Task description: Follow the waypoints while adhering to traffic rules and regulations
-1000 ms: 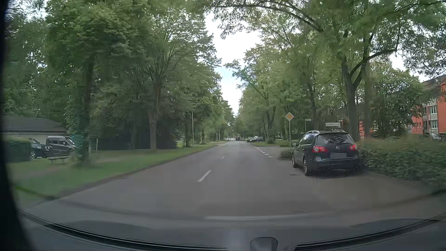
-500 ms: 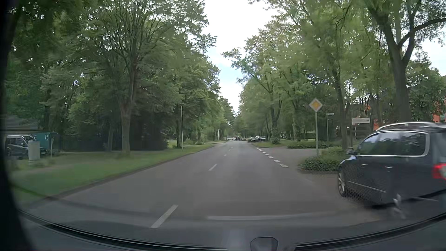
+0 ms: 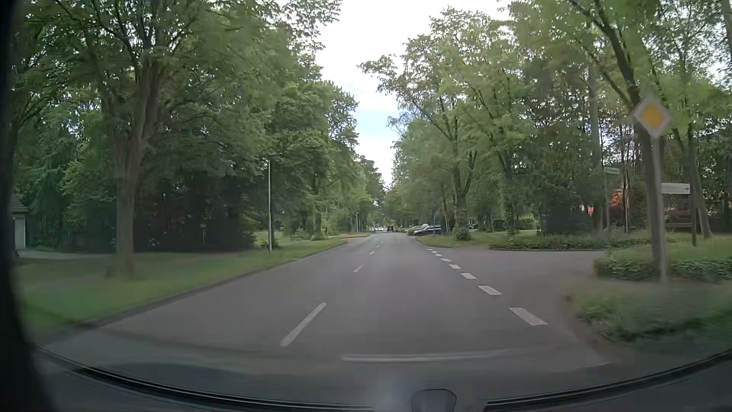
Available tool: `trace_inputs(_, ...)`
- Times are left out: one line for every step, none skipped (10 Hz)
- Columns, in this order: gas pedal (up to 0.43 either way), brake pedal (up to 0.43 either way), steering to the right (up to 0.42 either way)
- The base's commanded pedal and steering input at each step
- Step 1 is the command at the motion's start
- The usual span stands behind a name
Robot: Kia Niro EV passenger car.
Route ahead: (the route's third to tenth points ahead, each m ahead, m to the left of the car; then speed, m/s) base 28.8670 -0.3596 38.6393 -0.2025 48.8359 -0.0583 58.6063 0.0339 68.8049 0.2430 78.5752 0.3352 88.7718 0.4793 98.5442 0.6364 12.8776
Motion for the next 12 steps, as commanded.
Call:
trace_inputs(0.169,0.006,0.001)
trace_inputs(0.169,0.006,0.001)
trace_inputs(0.169,0.006,0.001)
trace_inputs(0.169,0.006,0.001)
trace_inputs(0.169,0.006,0.001)
trace_inputs(0.169,0.006,0.001)
trace_inputs(0.169,0.006,0.001)
trace_inputs(0.157,0.006,0.001)
trace_inputs(0.157,0.006,0.001)
trace_inputs(0.150,0.006,0.001)
trace_inputs(0.150,0.006,0.001)
trace_inputs(0.150,0.006,0.001)
